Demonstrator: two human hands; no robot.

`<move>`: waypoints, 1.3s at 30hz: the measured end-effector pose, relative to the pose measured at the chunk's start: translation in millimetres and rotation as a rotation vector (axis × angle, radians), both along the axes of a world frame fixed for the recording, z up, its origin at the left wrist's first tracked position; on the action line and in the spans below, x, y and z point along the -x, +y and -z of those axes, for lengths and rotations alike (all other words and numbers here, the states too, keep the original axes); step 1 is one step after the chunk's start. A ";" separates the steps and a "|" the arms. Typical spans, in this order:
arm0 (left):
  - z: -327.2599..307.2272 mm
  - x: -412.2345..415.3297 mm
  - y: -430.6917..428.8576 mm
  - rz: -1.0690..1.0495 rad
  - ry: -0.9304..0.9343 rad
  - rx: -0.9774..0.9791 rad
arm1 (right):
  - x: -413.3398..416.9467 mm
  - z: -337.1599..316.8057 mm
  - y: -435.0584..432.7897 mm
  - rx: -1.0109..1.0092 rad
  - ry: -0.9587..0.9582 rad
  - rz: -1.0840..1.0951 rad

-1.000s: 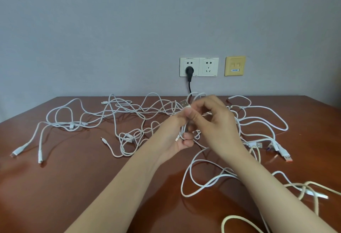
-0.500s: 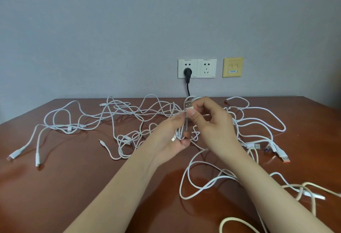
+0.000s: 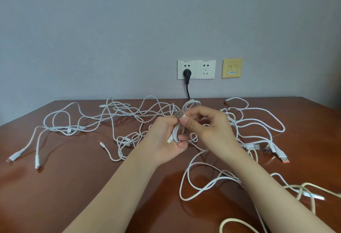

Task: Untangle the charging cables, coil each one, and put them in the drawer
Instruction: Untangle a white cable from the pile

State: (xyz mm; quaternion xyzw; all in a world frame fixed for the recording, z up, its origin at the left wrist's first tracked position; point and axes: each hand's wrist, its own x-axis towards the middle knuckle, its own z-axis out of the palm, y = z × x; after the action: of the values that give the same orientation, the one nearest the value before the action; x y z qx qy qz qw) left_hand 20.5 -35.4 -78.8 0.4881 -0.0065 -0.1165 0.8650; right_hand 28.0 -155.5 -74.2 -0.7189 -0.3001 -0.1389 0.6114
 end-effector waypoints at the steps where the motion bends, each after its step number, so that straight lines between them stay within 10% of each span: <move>1: -1.4 0.5 0.3 -0.006 -0.005 -0.018 | 0.6 -0.4 0.1 -0.018 0.002 -0.019; 17: 0.7 -1.3 -8.4 -0.250 -0.164 -0.062 | -9.8 8.0 6.3 -0.207 0.134 0.160; 29: 10.6 -0.9 -12.3 -0.558 -0.612 -0.748 | -17.2 9.9 1.9 -0.128 0.241 0.243; 39: 10.2 1.6 -12.7 -0.467 -0.640 -0.804 | -17.4 7.4 -2.1 -0.344 0.355 0.087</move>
State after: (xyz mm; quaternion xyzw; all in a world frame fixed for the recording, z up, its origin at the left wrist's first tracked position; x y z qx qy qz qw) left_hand 18.9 -48.1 -89.0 0.7789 -0.1154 0.2383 0.5686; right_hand 45.4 -157.5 -81.6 -0.6296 -0.1290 -0.0856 0.7613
